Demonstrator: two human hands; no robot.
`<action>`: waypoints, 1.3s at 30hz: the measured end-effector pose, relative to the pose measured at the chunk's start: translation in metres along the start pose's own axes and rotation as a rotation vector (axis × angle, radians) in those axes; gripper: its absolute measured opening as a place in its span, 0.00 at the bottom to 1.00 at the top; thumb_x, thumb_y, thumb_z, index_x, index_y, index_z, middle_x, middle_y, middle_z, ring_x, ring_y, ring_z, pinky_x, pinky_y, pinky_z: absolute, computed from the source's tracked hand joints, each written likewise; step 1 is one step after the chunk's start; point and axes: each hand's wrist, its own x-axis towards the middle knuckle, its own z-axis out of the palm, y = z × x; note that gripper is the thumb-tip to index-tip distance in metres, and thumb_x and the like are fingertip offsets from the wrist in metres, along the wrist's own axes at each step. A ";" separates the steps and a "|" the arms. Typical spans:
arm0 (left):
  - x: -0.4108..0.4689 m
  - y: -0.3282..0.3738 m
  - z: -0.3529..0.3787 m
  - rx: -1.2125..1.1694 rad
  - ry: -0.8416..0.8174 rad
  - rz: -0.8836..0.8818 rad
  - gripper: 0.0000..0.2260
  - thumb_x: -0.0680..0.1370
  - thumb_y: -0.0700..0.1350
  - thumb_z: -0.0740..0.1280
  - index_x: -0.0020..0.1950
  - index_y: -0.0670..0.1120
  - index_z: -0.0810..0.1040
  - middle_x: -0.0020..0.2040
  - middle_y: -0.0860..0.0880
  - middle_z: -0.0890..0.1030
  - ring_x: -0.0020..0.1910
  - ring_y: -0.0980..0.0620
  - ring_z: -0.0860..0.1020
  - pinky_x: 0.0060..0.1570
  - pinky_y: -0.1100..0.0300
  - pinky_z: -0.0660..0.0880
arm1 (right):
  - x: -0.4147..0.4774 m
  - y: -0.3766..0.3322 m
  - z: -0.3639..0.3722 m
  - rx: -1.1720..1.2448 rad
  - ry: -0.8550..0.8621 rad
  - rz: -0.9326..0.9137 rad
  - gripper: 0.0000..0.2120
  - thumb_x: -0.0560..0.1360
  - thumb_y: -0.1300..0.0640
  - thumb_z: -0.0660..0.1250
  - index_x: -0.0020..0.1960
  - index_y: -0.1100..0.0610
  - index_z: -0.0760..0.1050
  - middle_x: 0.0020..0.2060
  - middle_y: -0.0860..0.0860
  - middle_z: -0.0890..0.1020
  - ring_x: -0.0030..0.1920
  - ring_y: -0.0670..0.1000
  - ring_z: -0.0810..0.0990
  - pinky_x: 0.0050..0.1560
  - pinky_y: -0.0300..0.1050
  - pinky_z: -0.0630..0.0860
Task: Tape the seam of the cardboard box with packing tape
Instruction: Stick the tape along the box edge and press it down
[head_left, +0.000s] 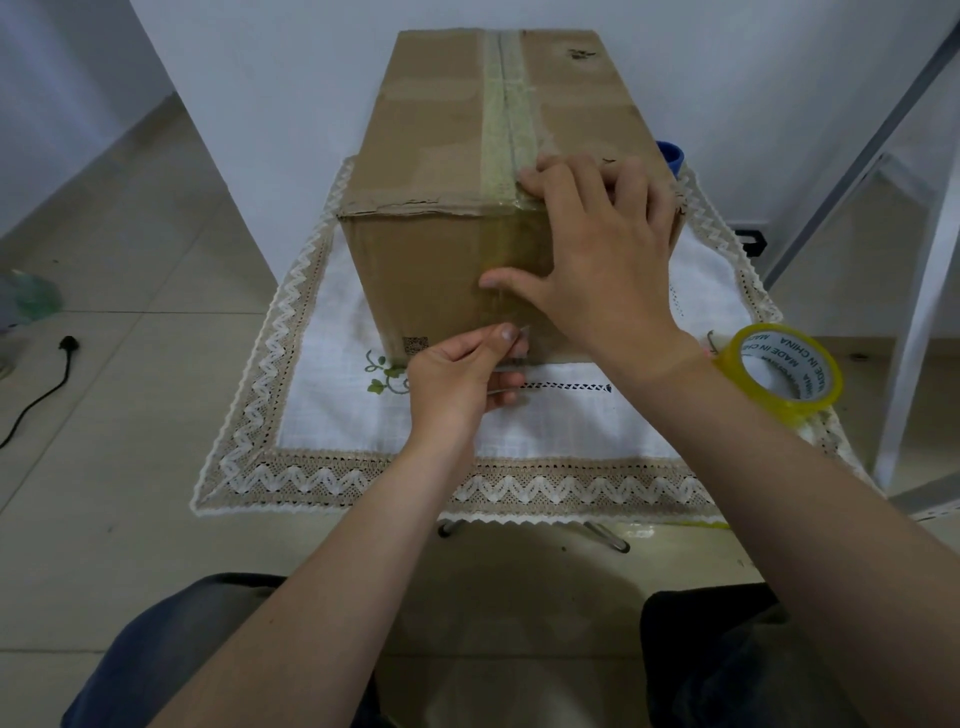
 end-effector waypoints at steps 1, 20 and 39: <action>0.000 0.000 0.000 -0.001 -0.002 -0.004 0.04 0.79 0.44 0.74 0.51 0.45 0.87 0.40 0.49 0.88 0.29 0.54 0.80 0.30 0.62 0.79 | 0.002 -0.001 -0.003 0.030 0.014 0.028 0.33 0.72 0.24 0.62 0.64 0.48 0.75 0.62 0.45 0.79 0.62 0.57 0.74 0.63 0.57 0.65; -0.004 0.005 0.002 -0.058 -0.014 -0.072 0.05 0.78 0.45 0.74 0.52 0.45 0.87 0.41 0.49 0.88 0.30 0.54 0.81 0.30 0.62 0.79 | -0.004 0.008 -0.002 0.023 -0.038 -0.026 0.40 0.67 0.32 0.75 0.74 0.48 0.70 0.73 0.45 0.75 0.70 0.57 0.71 0.71 0.58 0.61; -0.002 0.003 0.002 -0.028 -0.005 -0.074 0.05 0.78 0.46 0.75 0.52 0.48 0.87 0.44 0.51 0.89 0.33 0.56 0.82 0.37 0.61 0.82 | 0.000 0.024 -0.003 0.103 0.043 -0.079 0.29 0.72 0.33 0.71 0.68 0.47 0.76 0.68 0.41 0.79 0.63 0.57 0.75 0.61 0.54 0.63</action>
